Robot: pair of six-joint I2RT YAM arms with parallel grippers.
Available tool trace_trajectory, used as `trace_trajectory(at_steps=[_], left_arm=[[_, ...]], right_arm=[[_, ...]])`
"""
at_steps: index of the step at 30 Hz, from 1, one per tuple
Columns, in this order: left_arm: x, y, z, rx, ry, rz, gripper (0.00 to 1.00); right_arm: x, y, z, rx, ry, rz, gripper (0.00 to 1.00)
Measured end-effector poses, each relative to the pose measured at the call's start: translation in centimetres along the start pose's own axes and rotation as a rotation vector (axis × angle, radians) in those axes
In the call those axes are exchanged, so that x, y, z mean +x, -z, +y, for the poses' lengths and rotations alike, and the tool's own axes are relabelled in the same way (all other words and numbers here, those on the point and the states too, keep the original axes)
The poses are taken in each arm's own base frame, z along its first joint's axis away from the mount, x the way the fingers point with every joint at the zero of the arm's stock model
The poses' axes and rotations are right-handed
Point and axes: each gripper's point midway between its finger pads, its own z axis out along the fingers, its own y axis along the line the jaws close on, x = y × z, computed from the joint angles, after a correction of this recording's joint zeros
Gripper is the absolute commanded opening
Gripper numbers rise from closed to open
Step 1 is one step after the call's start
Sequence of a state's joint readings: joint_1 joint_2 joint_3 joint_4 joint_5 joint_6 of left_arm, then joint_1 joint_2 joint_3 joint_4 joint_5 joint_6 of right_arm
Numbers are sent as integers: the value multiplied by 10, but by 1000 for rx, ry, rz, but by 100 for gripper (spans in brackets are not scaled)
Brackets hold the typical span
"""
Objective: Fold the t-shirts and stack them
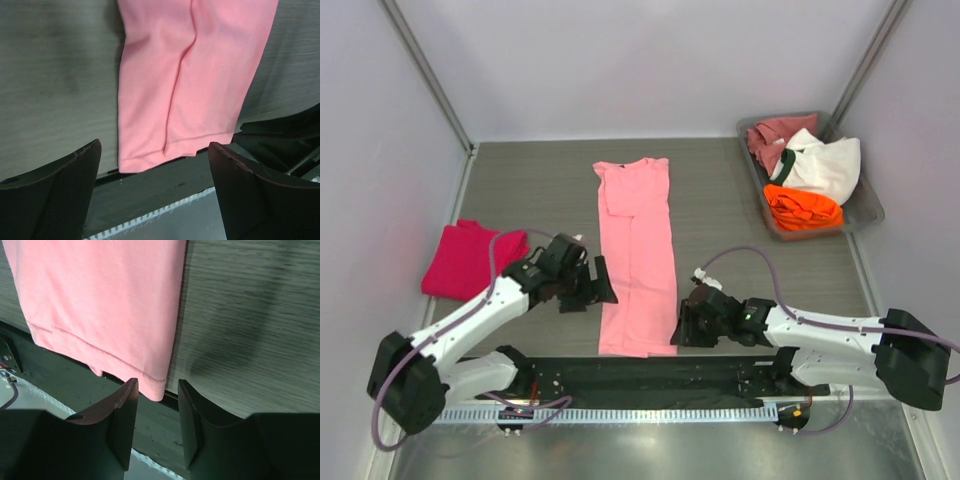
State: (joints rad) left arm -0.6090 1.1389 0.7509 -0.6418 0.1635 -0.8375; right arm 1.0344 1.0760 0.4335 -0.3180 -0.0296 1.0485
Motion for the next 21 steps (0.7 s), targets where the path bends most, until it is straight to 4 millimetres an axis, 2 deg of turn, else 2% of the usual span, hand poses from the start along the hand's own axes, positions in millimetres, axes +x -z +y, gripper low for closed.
trace_trajectory(at_steps=[2, 5, 7, 10, 14, 18, 21], left_arm=[[15, 7, 8, 4, 17, -2, 84], [33, 13, 17, 17, 51, -4, 81], [45, 12, 22, 13, 71, 13, 79], [62, 4, 30, -16, 83, 61, 76], [89, -9, 40, -43, 95, 124, 63], [108, -22, 50, -56, 130, 175, 57], [108, -25, 41, -19, 136, 170, 54]], right_arm=[[1, -3, 0, 3, -4, 5, 39], [4, -8, -2, 20, -15, 17, 38], [6, -10, -2, 25, -22, 26, 38], [8, -12, 1, 14, -21, 37, 32], [14, -16, 2, 13, -21, 60, 1], [14, -15, 3, 9, -28, 61, 1], [13, -11, 6, -8, -29, 53, 1]])
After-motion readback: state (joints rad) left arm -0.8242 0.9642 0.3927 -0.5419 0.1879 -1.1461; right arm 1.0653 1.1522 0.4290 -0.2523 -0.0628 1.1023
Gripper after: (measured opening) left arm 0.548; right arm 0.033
